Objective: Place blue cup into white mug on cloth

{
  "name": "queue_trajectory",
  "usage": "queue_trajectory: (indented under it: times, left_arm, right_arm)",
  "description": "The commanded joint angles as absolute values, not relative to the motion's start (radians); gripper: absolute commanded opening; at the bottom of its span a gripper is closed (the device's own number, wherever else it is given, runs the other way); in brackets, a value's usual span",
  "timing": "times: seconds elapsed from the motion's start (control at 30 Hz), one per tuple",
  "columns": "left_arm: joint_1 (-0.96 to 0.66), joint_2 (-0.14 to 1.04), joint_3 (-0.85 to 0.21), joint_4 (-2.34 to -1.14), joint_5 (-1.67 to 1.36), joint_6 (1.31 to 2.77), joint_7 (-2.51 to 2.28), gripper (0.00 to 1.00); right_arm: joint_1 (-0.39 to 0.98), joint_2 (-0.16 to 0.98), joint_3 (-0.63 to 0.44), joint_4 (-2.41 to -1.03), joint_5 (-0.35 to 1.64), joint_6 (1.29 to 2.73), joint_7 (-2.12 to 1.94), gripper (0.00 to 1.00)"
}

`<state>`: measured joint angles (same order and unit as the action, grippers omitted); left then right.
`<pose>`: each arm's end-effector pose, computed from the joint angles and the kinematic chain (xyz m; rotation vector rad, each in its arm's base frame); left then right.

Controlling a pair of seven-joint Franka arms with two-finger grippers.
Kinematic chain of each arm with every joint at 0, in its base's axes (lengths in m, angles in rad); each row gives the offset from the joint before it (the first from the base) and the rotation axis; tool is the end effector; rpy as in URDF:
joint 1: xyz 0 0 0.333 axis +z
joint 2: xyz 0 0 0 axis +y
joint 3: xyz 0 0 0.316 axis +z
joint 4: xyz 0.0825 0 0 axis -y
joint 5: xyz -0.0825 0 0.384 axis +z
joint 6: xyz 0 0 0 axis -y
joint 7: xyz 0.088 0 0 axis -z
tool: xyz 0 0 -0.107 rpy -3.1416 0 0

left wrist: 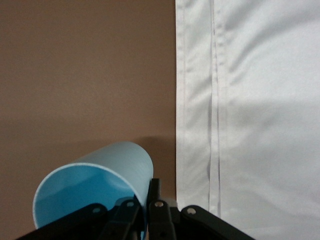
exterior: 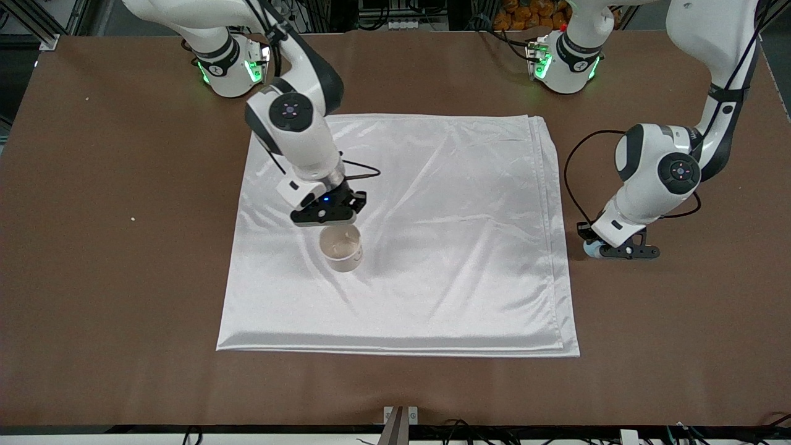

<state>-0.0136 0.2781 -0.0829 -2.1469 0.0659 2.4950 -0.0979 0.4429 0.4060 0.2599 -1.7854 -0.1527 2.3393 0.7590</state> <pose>0.5732 -0.0553 0.2788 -3.1268 0.0716 -0.1141 0.5176 0.4154 0.3496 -3.0387 -0.0190 -0.2049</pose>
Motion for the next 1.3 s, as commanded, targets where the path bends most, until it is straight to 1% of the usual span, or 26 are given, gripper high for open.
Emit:
queue_trajectory:
  times: [0.0,0.17,0.37,0.77,1.0,1.03,1.1,1.13,1.17,1.2,1.23,1.27]
  left_arm:
    - [-0.005,0.224,-0.084,-2.120,0.091,2.451,-0.101,0.00]
    - [-0.005,0.225,-0.086,-2.030,0.097,2.335,-0.098,0.00]
    - [-0.006,0.206,-0.087,-1.964,0.140,2.232,-0.098,0.00]
    - [-0.017,0.120,-0.101,-1.936,0.140,2.137,-0.098,0.00]
    - [-0.014,0.101,-0.146,-1.937,0.140,2.128,-0.106,0.00]
    - [-0.015,0.100,-0.155,-1.936,0.140,2.128,-0.107,0.00]
    - [-0.015,0.100,-0.166,-1.936,0.140,2.125,-0.112,0.00]
    - [-0.015,0.098,-0.166,-1.936,0.140,2.120,-0.112,0.00]
    - [-0.015,0.098,-0.167,-1.936,0.140,2.112,-0.112,0.00]
    - [-0.015,0.097,-0.167,-1.936,0.140,2.108,-0.113,0.00]
    - [-0.017,0.098,-0.170,-1.936,0.140,2.106,-0.114,0.00]
    - [-0.017,0.098,-0.178,-1.936,0.140,2.106,-0.114,0.00]
  right_arm:
    - [0.505,0.549,0.259,-1.605,-0.189,2.318,0.824,0.00]
    - [0.567,0.626,0.259,-1.522,-0.190,2.315,0.833,0.00]
    - [0.621,0.679,0.259,-1.502,-0.193,2.319,0.917,0.00]
    - [0.637,0.738,0.281,-1.491,-0.190,2.319,0.923,0.00]
    - [0.647,0.755,0.281,-1.491,-0.202,2.324,0.925,0.00]
    - [0.649,0.759,0.281,-1.491,-0.204,2.325,0.925,0.02]
    - [0.653,0.762,0.281,-1.491,-0.203,2.329,0.931,0.24]
    - [0.652,0.762,0.281,-1.491,-0.201,2.329,0.939,0.32]
    - [0.652,0.762,0.281,-1.491,-0.201,2.329,0.949,0.46]
    - [0.653,0.762,0.281,-1.491,-0.202,2.329,0.957,0.75]
    - [0.652,0.761,0.281,-1.491,-0.202,2.329,0.957,1.00]
    - [0.647,0.756,0.281,-1.491,-0.199,2.326,0.956,1.00]
